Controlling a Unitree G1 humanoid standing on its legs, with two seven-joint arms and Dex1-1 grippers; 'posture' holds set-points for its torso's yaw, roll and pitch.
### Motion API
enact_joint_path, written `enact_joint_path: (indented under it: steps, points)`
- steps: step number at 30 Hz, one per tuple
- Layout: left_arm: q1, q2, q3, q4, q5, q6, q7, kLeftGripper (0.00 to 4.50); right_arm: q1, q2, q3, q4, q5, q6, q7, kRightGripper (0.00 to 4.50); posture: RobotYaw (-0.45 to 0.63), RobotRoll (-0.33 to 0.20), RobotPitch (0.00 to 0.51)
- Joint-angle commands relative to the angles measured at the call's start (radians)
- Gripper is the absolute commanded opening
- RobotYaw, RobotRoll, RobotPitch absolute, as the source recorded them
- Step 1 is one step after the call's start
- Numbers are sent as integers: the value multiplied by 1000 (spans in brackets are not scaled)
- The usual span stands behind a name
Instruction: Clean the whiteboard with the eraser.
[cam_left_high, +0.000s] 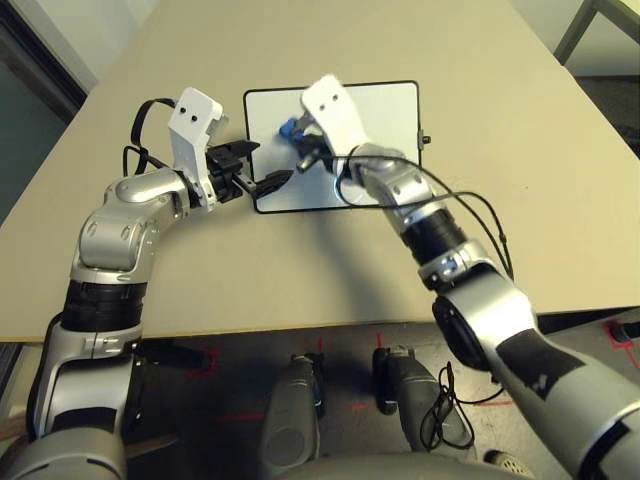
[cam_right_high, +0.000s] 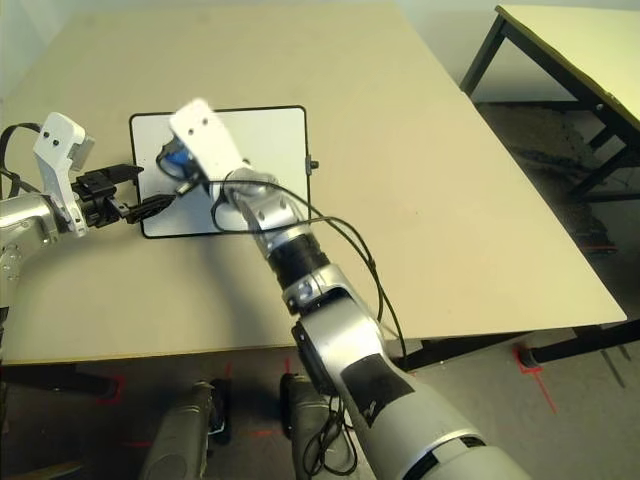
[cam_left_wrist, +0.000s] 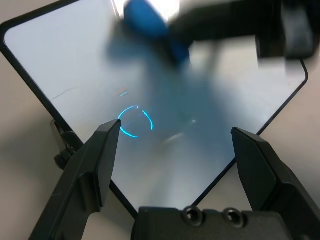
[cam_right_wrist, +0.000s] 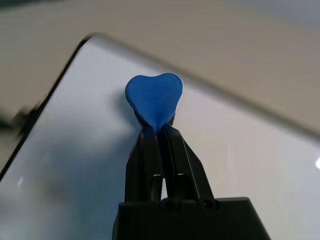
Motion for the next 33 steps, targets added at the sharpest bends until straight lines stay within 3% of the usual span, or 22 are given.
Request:
enact_joint_path:
  steps: [1,6,16,23,33]
  points:
    - [5,17,2,16,14,-8,-8,4500,-23,13,-19,47,6,-37,-8,2,36,0,235]
    - [5,33,5,26,16,-10,-15,4500,35,43,29,14,-17,9,33,2,37,0,236]
    - [31,132,68,-35,-53,98,-66,4500,303,47,216,-255,-64,177,108,2,52,0,243]
    - [25,188,89,-43,-79,141,-94,4500,336,15,255,-304,-62,242,122,2,64,0,241]
    - [13,160,69,-43,-74,131,-84,4500,303,2,248,-279,-59,240,133,2,59,0,235]
